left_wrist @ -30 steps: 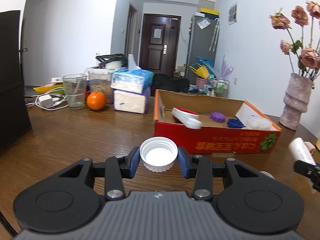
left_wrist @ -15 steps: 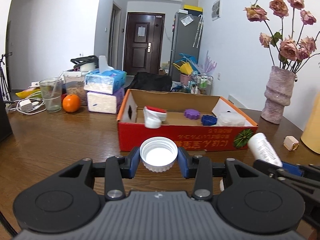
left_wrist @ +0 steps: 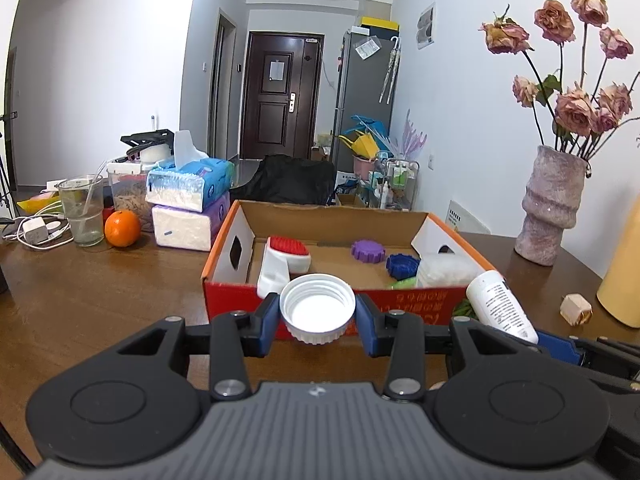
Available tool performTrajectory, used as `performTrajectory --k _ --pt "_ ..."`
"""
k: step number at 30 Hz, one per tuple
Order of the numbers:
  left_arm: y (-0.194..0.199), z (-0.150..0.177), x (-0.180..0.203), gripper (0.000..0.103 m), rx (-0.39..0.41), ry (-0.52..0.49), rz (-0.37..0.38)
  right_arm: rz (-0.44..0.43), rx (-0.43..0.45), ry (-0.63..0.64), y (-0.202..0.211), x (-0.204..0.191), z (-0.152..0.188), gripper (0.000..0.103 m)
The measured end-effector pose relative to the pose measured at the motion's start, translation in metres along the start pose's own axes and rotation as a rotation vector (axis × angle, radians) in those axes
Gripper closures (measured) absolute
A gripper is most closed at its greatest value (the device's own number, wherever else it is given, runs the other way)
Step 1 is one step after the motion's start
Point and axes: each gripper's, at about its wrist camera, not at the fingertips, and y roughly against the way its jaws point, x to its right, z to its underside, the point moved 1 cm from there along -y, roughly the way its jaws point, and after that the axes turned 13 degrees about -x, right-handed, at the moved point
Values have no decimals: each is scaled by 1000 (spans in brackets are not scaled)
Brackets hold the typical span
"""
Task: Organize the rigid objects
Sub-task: 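Carry the white spray bottle and white cap over the cardboard box, then lower the spray bottle and white cap into the box and open both tools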
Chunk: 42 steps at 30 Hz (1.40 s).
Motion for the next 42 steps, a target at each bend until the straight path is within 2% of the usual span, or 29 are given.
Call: performTrajectory --k 22,42 --pt "-56 -55 -2 62 23 69 -14 -22 20 -14 -64 11 -60 76" --pt "-114 -95 0 62 15 57 -43 4 -4 39 -124 17 -99 77"
